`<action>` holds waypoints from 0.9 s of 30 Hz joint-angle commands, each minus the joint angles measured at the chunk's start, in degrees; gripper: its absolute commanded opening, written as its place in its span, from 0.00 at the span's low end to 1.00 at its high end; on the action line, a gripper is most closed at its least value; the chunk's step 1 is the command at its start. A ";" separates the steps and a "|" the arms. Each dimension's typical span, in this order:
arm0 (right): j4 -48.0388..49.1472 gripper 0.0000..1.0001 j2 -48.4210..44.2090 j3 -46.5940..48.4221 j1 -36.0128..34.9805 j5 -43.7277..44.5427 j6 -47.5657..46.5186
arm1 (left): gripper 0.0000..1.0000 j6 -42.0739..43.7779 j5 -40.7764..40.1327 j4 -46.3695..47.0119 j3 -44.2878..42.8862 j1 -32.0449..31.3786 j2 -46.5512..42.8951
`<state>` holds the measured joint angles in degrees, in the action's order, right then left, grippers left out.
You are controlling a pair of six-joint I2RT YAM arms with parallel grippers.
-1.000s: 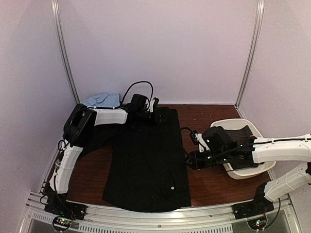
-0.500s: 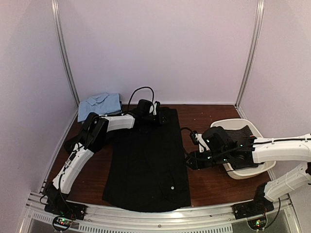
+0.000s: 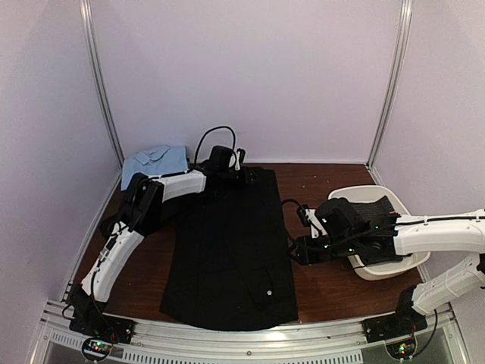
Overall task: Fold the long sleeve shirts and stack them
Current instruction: Smooth out the 1/3-folded shirt at the center of the board, then pick up the sleeve from the center of the board.
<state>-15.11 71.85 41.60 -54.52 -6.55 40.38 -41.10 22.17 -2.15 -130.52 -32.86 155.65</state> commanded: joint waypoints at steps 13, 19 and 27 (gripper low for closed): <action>8.97 0.36 6.22 5.74 4.38 0.25 -3.70 | 0.41 6.89 -6.11 -3.65 38.89 2.80 -40.31; 12.60 0.37 10.24 7.14 5.94 -1.46 -4.99 | 0.41 5.67 -14.08 -7.77 53.30 3.96 -51.46; 14.93 0.38 11.94 6.51 7.30 -3.75 -5.61 | 0.41 0.18 -24.43 -12.17 73.80 12.25 -68.40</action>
<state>-2.98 83.50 47.57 -47.88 -8.64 35.86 -38.02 5.52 -12.60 -62.63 -24.95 94.91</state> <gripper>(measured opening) 0.379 0.414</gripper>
